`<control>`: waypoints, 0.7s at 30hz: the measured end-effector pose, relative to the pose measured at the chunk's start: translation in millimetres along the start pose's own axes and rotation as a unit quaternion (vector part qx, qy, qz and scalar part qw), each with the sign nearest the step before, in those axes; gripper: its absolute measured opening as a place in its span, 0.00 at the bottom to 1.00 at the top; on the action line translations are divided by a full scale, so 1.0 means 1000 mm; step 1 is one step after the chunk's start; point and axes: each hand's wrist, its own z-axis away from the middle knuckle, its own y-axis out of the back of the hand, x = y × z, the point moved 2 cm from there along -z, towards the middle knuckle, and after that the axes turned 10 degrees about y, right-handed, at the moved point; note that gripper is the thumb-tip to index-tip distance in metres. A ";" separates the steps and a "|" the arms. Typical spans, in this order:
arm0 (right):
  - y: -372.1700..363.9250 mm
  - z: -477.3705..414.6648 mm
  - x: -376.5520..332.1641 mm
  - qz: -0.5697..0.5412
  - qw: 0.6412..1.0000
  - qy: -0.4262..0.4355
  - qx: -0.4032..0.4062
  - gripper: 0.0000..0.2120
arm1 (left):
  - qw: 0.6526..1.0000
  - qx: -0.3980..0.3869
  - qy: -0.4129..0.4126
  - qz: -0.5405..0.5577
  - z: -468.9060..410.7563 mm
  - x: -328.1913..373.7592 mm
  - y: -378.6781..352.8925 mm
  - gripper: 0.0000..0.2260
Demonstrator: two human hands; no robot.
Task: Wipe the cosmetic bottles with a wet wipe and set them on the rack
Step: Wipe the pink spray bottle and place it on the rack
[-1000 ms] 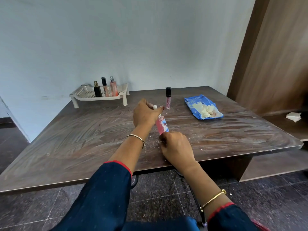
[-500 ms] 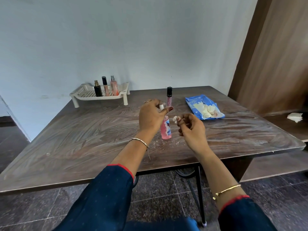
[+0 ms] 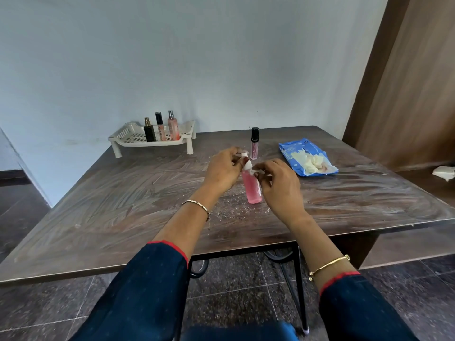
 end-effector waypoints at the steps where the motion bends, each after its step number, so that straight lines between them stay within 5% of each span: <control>1: -0.001 0.000 -0.001 0.012 1.000 0.012 0.003 0.06 | 1.000 -0.002 0.003 0.011 -0.001 0.000 -0.001 0.12; 10: 0.000 0.008 -0.006 0.082 0.983 0.150 -0.069 0.02 | 0.999 -0.009 0.024 0.045 -0.009 -0.001 -0.004 0.12; 21: 0.006 0.034 0.010 0.053 0.973 0.079 -0.209 0.10 | 0.999 -0.033 0.003 0.013 -0.005 0.012 -0.010 0.13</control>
